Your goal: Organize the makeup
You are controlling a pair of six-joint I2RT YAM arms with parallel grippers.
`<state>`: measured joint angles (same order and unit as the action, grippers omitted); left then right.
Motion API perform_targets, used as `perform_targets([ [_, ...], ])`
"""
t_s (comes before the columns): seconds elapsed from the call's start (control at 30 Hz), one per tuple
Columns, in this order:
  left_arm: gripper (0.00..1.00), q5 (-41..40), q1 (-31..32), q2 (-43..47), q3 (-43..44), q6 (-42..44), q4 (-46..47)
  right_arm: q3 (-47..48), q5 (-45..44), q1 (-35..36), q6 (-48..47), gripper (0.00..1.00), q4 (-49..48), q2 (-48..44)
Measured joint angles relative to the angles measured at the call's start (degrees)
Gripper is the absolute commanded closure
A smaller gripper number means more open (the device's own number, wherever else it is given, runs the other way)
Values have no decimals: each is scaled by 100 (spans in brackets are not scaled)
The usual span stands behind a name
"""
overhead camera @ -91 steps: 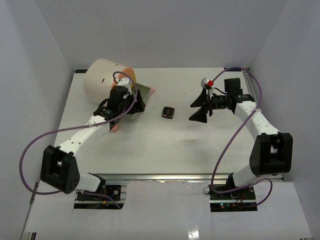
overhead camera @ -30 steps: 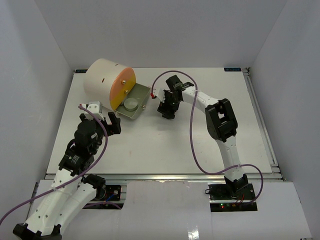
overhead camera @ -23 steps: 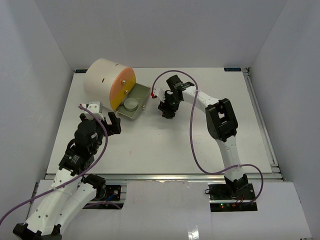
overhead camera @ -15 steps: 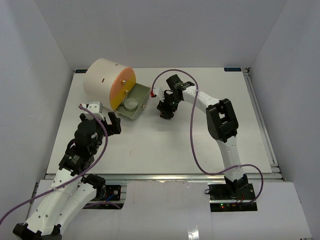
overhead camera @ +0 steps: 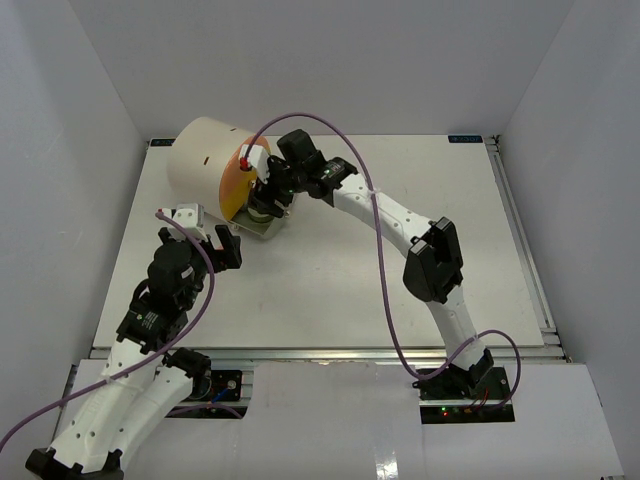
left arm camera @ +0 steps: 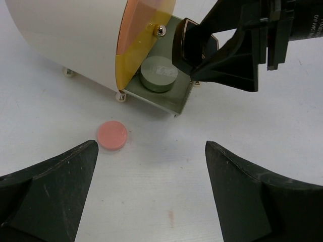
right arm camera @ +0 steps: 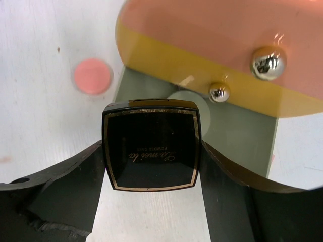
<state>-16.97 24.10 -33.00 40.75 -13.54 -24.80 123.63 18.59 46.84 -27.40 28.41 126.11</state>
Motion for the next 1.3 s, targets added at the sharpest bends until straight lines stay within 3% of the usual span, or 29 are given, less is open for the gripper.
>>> perform_targets([
  [0.13, 2, 0, 0, 31, 0, -2, 0, -2, -393, 61, 468, 76, -457, 98],
  [0.37, 2, 0, 0, 33, -2, -2, 0, -76, -893, -110, 972, 43, -983, 290],
  [0.73, 2, 16, 0, 23, -38, -13, 1, -258, -787, -106, 1051, 16, -1235, 544],
  [0.8, 2, 49, 0, 2, -42, -37, 1, -382, -760, -106, 1040, 7, -1268, 543],
  [1.13, 2, 290, 0, -422, -66, -379, 13, -1259, -462, -114, 811, 10, -1348, 173],
  [1.3, 2, 274, -2, -1033, -57, -624, -6, -2147, 717, -338, 355, 10, -1067, -1061],
])
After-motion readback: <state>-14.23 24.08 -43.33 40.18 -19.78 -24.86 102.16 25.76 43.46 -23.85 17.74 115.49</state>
